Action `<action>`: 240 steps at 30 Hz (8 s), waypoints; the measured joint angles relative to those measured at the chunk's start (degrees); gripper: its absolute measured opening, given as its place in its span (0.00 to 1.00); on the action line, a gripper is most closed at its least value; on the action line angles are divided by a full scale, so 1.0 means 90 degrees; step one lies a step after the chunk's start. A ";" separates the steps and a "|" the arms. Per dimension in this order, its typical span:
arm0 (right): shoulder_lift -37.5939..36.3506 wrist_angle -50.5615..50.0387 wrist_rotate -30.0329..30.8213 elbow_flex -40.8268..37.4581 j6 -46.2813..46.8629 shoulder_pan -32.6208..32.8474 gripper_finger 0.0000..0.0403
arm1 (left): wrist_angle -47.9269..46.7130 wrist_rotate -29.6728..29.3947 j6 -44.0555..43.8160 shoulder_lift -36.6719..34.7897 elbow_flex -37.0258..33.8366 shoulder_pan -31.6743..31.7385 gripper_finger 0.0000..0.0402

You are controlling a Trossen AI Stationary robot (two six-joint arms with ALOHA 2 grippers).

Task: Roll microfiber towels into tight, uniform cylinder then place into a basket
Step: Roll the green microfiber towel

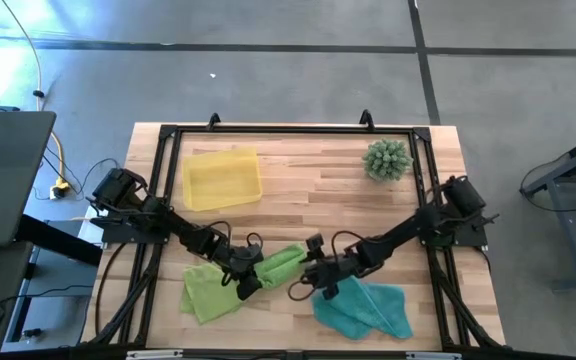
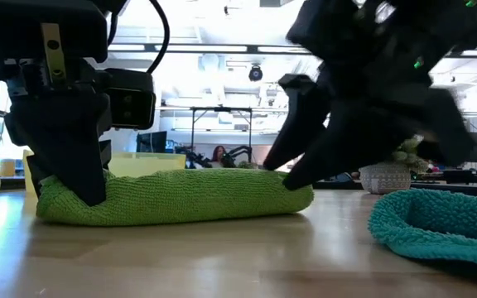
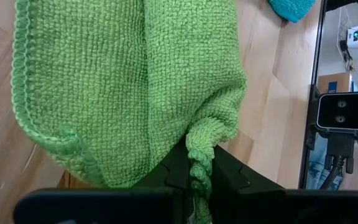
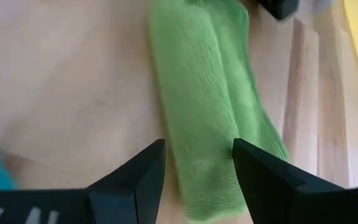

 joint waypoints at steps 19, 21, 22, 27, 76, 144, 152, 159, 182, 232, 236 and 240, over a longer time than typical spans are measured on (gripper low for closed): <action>0.0358 -0.0249 -0.0418 0.0017 0.0346 -0.0271 0.45 | 0.0019 -0.0022 0.0016 0.0000 -0.0004 0.0002 0.06; 0.0420 -0.0248 -0.0425 0.0017 0.0454 -0.0294 0.45 | 0.0022 -0.0022 0.0019 0.0000 -0.0005 0.0002 0.06; 0.0431 -0.0252 -0.0443 0.0017 0.0575 -0.0305 0.45 | 0.0024 -0.0022 0.0027 0.0000 -0.0005 0.0002 0.06; 0.0449 -0.0305 -0.0493 0.0017 0.0915 -0.0305 0.34 | 0.0035 -0.0121 0.0114 -0.0012 -0.0012 0.0001 0.07; 0.0488 -0.0415 -0.5896 -0.0012 0.4175 -0.2321 0.01 | -0.0185 -0.2829 0.3665 -0.0532 -0.0020 -0.0955 0.32; -0.0066 -0.0347 -0.1034 -0.0007 0.1167 -0.0492 0.51 | -0.0255 -0.1775 0.1833 -0.0172 -0.0015 -0.0571 0.32; -0.0066 -0.0454 -0.1328 -0.0007 0.1207 -0.0781 0.52 | -0.0246 -0.1780 0.1794 -0.0197 -0.0019 -0.0571 0.32; -0.0032 -0.0642 -0.1332 0.0000 0.1208 -0.0905 0.45 | -0.0195 -0.1674 0.1794 -0.0367 -0.0034 -0.0559 0.32; 0.0356 -0.0595 -0.2890 0.0016 0.2493 -0.1449 0.03 | -0.0332 -0.2005 0.3390 -0.1574 -0.0025 -0.0623 0.32; -0.0140 0.0854 -0.1497 -0.0017 -0.0131 -0.0790 0.39 | 0.0189 -0.4078 0.3780 0.0194 -0.0010 -0.0828 0.32; 0.0078 0.0897 -0.1416 -0.0017 0.0221 -0.0747 0.40 | 0.0205 -0.4078 0.3778 0.0195 -0.0013 -0.0828 0.32; 0.0313 0.0970 -0.1350 -0.0017 0.0250 -0.0747 0.45 | 0.0285 -0.4078 0.3778 0.0201 -0.0019 -0.0828 0.32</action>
